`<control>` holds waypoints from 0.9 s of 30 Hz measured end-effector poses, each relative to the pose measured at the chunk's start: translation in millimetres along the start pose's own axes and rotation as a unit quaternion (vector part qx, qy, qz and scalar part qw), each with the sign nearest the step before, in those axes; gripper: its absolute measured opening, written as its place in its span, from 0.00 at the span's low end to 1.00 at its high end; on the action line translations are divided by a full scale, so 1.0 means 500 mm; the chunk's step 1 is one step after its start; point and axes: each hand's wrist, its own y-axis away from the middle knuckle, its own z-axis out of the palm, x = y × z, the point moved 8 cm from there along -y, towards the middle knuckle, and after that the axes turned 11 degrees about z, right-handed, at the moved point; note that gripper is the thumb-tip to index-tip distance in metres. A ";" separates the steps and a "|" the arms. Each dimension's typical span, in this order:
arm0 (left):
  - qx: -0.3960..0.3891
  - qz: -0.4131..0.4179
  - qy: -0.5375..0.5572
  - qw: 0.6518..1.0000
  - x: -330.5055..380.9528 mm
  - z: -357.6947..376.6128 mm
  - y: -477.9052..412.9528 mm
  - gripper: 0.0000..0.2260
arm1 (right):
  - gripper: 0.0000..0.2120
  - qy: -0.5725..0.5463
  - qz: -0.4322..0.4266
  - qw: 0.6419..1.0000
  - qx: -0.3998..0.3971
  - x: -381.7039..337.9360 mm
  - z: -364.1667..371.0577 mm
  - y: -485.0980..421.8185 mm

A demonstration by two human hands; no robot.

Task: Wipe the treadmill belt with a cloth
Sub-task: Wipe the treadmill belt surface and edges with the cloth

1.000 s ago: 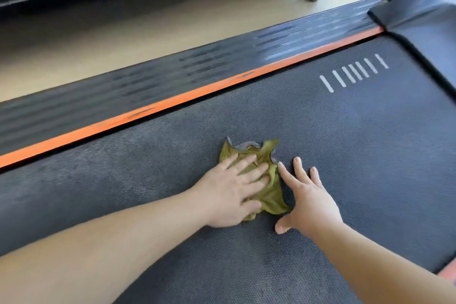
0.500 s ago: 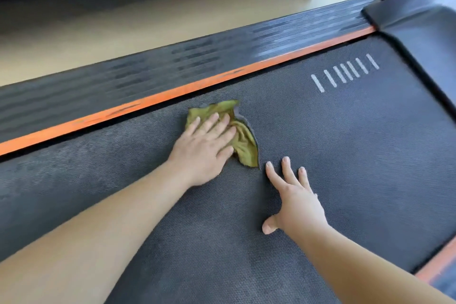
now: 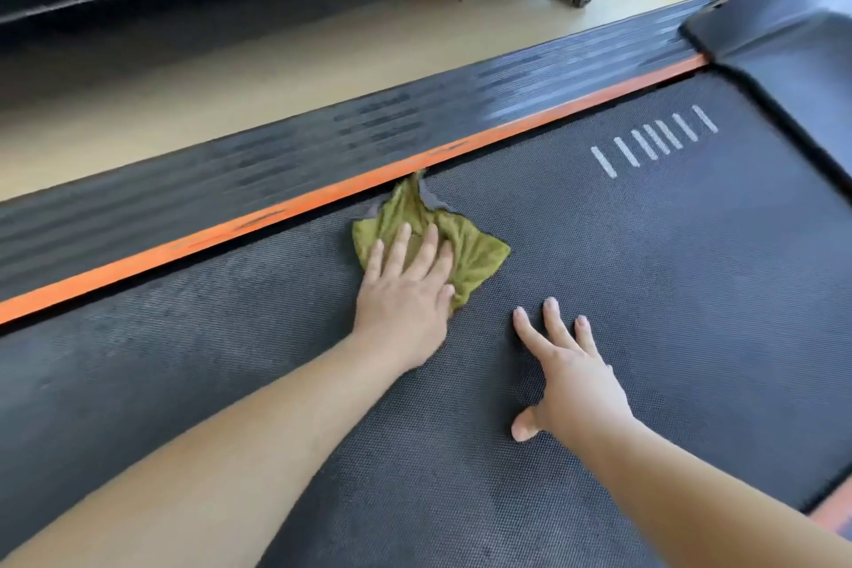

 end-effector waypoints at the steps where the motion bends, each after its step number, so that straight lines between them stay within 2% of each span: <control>1: -0.015 0.046 -0.003 0.999 0.046 0.013 0.011 0.26 | 0.69 0.003 0.001 1.000 -0.003 -0.001 0.000 0.003; 3: -0.050 0.170 -0.027 0.984 0.104 0.023 0.030 0.26 | 0.69 0.000 -0.003 1.000 0.003 -0.004 0.002 0.005; 4: -0.059 0.212 -0.047 0.974 0.096 0.018 0.024 0.25 | 0.69 0.001 -0.004 1.000 0.008 -0.005 0.001 0.005; 5: -0.059 0.219 -0.059 0.972 0.067 0.008 0.011 0.25 | 0.69 0.003 -0.003 1.000 0.012 -0.006 -0.001 0.004; 6: -0.056 0.189 -0.066 0.978 0.024 -0.002 -0.002 0.25 | 0.69 0.008 -0.001 1.000 0.010 -0.006 -0.003 0.004; 9: -0.007 -0.019 0.010 1.000 -0.117 -0.026 0.001 0.25 | 0.70 0.011 -0.002 1.000 -0.002 -0.005 0.001 0.005; 11: 0.012 -0.076 0.025 0.997 -0.103 -0.021 0.029 0.25 | 0.70 0.013 -0.002 1.000 -0.001 -0.004 0.000 0.005; 13: 0.003 -0.004 0.002 1.000 -0.014 -0.006 0.069 0.25 | 0.70 0.033 -0.004 0.999 -0.007 -0.008 -0.005 0.010; 15: -0.039 0.144 -0.031 0.988 0.064 0.021 0.124 0.25 | 0.68 0.049 0.002 0.999 -0.023 -0.016 -0.017 0.015; 16: -0.058 0.197 -0.035 0.978 0.056 0.022 0.136 0.25 | 0.66 0.051 0.006 0.998 -0.029 -0.023 -0.029 0.015; 17: -0.066 0.207 -0.034 0.976 0.021 0.015 0.137 0.25 | 0.64 0.049 0.009 0.998 -0.026 -0.033 -0.046 0.014; 18: -0.065 0.177 -0.030 0.982 -0.030 0.005 0.131 0.24 | 0.61 0.043 0.010 0.999 -0.016 -0.045 -0.065 0.012; 20: -0.030 0.020 0.001 0.999 -0.154 -0.023 0.129 0.24 | 0.56 0.036 -0.011 0.999 0.014 -0.083 -0.089 0.012; 22: 0.007 -0.096 0.012 0.995 -0.191 -0.027 0.160 0.25 | 0.57 0.031 -0.058 0.997 0.031 -0.136 -0.078 0.014; 23: 0.020 -0.105 0.014 0.994 -0.172 -0.023 0.176 0.25 | 0.59 0.026 -0.080 0.996 0.030 -0.162 -0.063 0.015; 24: 0.012 -0.079 0.019 0.997 -0.138 -0.012 0.193 0.26 | 0.62 0.028 -0.094 0.995 0.024 -0.185 -0.045 0.017; 27: -0.033 0.046 0.007 0.998 -0.102 0.004 0.225 0.25 | 0.68 0.088 -0.092 0.992 0.021 -0.221 0.002 0.015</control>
